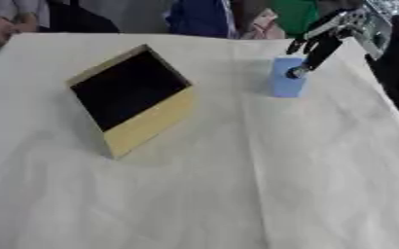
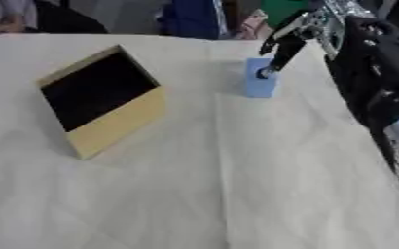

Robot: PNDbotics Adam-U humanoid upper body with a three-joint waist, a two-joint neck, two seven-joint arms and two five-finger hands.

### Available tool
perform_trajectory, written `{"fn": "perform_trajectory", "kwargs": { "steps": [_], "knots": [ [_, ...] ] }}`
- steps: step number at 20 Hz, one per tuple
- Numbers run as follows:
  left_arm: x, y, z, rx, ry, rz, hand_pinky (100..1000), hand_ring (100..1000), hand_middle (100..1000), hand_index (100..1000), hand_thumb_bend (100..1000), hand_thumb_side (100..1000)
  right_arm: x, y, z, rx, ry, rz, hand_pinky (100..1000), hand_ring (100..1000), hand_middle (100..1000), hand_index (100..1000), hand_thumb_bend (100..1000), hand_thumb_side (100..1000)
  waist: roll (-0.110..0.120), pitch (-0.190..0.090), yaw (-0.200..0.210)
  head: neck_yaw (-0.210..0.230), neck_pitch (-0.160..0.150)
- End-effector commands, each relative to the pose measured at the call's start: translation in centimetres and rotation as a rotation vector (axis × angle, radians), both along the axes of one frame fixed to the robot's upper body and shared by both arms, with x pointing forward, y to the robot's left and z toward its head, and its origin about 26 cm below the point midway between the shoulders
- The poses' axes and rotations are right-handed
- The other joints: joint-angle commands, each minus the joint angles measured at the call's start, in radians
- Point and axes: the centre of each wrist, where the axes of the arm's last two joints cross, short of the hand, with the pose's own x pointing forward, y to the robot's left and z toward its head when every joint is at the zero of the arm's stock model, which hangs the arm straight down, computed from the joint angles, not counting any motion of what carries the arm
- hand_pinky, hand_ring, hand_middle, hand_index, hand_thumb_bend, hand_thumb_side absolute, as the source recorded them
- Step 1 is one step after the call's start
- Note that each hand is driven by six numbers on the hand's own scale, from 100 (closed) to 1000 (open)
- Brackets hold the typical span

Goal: Pick up objects on the table and place them in the box.

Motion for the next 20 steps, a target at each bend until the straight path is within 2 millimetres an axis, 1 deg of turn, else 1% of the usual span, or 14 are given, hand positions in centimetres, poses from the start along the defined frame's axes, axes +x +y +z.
{"fn": "perform_trajectory", "kwargs": {
  "steps": [1, 5, 10, 14, 15, 17, 20],
  "knots": [
    [-0.3, 0.2, 1.0, 0.025, -0.032, 0.004, 652, 576, 575, 860, 100, 889, -0.1, -0.1, 0.9, -0.017, 0.007, 0.005, 962, 983, 1000, 1000, 290, 569, 0.004, -0.016, 0.004, -0.003, -0.001],
    [-0.3, 0.2, 1.0, 0.023, -0.032, 0.002, 652, 576, 575, 861, 100, 892, 0.0, 0.0, 0.3, -0.026, 0.025, -0.010, 962, 982, 1000, 1000, 299, 559, 0.005, -0.014, 0.006, -0.004, -0.002],
    [-0.3, 0.2, 0.9, 0.020, -0.031, -0.001, 652, 576, 575, 861, 100, 894, 0.0, 0.4, 0.2, -0.029, 0.023, -0.011, 954, 972, 1000, 1000, 309, 552, 0.005, -0.011, 0.007, -0.007, -0.003],
    [-0.3, 0.2, 0.9, 0.018, -0.031, -0.001, 652, 576, 575, 861, 100, 894, 0.0, 0.7, 0.4, -0.031, 0.012, -0.002, 936, 955, 965, 1000, 307, 531, 0.005, -0.010, 0.008, -0.006, -0.002],
    [-0.3, 0.2, 0.9, 0.018, -0.031, -0.001, 652, 576, 575, 861, 100, 894, 0.0, 0.8, 0.6, -0.030, 0.007, 0.001, 924, 943, 940, 1000, 273, 529, 0.004, -0.010, 0.008, -0.005, -0.001],
    [-0.3, 0.2, 0.9, 0.018, -0.030, -0.001, 652, 576, 575, 861, 100, 895, -0.1, 0.8, 0.9, -0.022, -0.005, 0.002, 919, 940, 932, 1000, 229, 546, 0.004, -0.010, 0.007, -0.004, -0.001],
    [-0.3, 0.2, 0.9, 0.019, -0.031, -0.001, 652, 576, 574, 861, 100, 895, -0.2, 0.9, 1.4, -0.010, -0.021, 0.000, 907, 929, 915, 1000, 170, 545, 0.003, -0.011, 0.007, -0.003, -0.001]
  ]
}}
